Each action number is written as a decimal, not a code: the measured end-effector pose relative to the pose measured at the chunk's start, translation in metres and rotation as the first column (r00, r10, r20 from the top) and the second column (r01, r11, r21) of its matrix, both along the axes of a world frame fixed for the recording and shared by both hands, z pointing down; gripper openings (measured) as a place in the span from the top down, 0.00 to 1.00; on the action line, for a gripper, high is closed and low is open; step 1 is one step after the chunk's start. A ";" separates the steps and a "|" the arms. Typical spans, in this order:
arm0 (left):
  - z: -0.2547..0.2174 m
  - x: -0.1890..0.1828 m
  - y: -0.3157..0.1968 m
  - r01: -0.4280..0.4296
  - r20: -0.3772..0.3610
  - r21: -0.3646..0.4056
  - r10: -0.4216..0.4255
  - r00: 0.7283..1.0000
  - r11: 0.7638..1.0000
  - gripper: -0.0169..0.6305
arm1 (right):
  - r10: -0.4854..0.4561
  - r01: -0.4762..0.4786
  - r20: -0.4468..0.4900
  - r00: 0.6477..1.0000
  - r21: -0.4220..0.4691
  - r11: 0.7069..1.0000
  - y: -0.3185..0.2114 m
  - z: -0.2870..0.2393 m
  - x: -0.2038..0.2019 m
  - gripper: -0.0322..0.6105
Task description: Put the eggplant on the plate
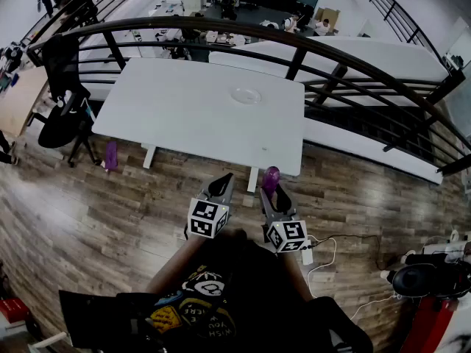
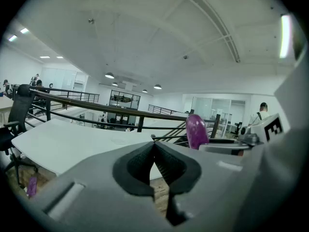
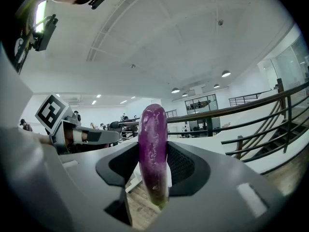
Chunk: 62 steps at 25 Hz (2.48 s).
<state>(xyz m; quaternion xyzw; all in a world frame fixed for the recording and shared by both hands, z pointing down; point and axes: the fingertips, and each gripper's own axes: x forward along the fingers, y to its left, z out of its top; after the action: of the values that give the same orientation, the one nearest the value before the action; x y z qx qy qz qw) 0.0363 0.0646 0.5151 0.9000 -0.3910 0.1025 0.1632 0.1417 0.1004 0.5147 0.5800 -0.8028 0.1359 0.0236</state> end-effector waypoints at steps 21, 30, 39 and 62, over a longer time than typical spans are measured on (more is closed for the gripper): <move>0.008 -0.025 -0.004 0.018 -0.008 -0.019 -0.018 1.000 1.000 0.97 | -0.017 0.017 -0.010 1.000 0.000 1.000 -0.004 0.004 -0.023 0.65; 0.008 -0.039 -0.002 0.029 -0.030 -0.015 -0.030 0.999 0.999 0.97 | -0.039 0.039 0.044 0.998 0.015 0.999 -0.003 0.001 -0.037 0.65; 0.005 -0.073 -0.017 0.023 -0.049 -0.011 -0.023 0.999 1.000 0.97 | -0.056 0.056 -0.001 0.998 0.007 0.998 -0.026 0.004 -0.069 0.65; 0.047 -0.039 -0.145 -0.028 -0.108 -0.098 0.018 0.994 0.995 0.97 | -0.065 0.065 -0.018 0.998 -0.038 0.997 -0.150 0.036 -0.037 0.65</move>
<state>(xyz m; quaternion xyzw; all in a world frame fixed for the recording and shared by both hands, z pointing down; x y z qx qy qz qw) -0.0030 -0.0803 0.5622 0.8994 -0.3658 0.0755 0.2271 0.1052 -0.0491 0.5505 0.5543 -0.8184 0.1445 0.0465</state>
